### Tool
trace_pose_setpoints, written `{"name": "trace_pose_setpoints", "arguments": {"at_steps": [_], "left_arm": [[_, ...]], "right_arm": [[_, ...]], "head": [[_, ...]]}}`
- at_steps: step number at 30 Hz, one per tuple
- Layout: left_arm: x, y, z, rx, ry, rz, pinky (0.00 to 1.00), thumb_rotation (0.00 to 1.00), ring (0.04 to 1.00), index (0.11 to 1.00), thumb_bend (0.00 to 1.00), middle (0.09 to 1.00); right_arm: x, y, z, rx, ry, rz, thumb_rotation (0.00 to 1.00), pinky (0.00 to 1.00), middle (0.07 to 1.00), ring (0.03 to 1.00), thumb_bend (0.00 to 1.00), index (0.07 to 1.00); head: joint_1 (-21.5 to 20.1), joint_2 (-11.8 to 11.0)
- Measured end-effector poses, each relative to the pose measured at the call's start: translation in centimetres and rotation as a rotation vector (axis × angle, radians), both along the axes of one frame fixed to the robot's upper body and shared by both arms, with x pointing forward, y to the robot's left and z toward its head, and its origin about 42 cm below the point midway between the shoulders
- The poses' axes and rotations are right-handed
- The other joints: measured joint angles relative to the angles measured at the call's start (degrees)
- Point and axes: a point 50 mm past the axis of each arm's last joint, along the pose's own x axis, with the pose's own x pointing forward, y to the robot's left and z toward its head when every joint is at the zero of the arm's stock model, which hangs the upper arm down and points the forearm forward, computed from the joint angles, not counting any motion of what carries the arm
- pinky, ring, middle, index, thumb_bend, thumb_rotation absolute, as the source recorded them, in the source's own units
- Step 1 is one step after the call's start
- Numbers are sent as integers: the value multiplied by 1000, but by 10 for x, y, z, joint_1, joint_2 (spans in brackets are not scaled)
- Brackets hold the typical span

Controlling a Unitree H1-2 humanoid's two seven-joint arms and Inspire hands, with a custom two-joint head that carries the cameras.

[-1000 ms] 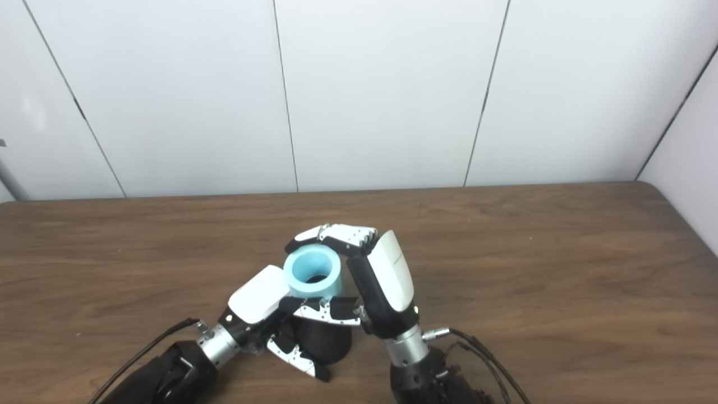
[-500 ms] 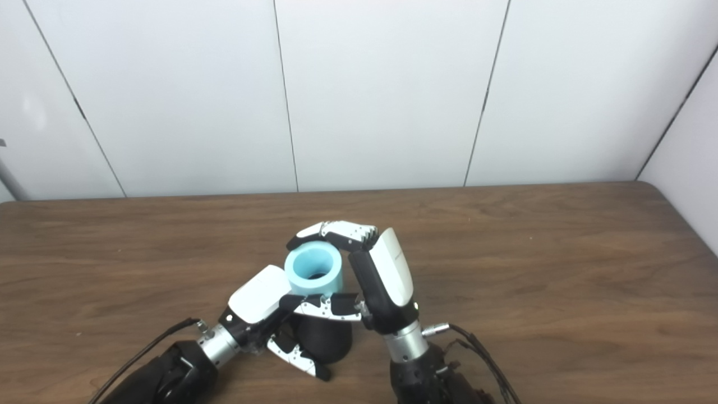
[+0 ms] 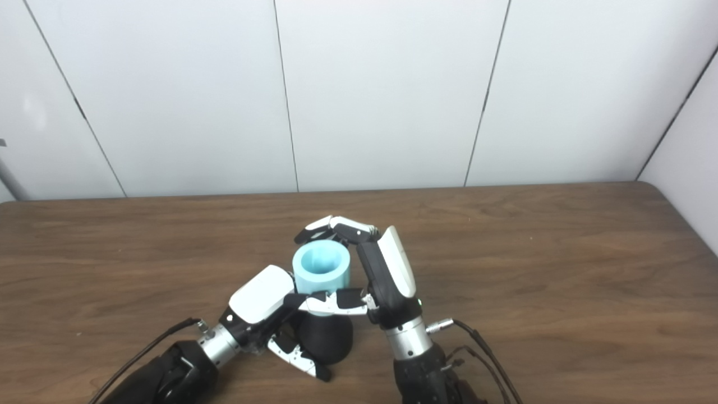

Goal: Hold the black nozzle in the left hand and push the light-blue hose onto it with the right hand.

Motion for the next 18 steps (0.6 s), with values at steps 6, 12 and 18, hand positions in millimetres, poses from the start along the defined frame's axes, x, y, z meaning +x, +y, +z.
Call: {"name": "trace_pose_setpoints", "arguments": {"at_steps": [6,12,18], "left_arm": [[0,0,0,0,0,0,114,40,156,484,517,236],[0,0,0,1,0,0,116,41,160,484,517,241],[0,0,0,1,0,-1,119,41,163,483,517,245]], "right_arm": [[0,-1,0,-10,-3,-11,0,86,418,129,518,535],[0,-1,0,-16,-6,-14,0,156,445,225,522,531],[-3,-4,0,-20,64,50,258,566,719,675,989,757]], "head": [[1,1],[0,0],[-1,-1]]}}
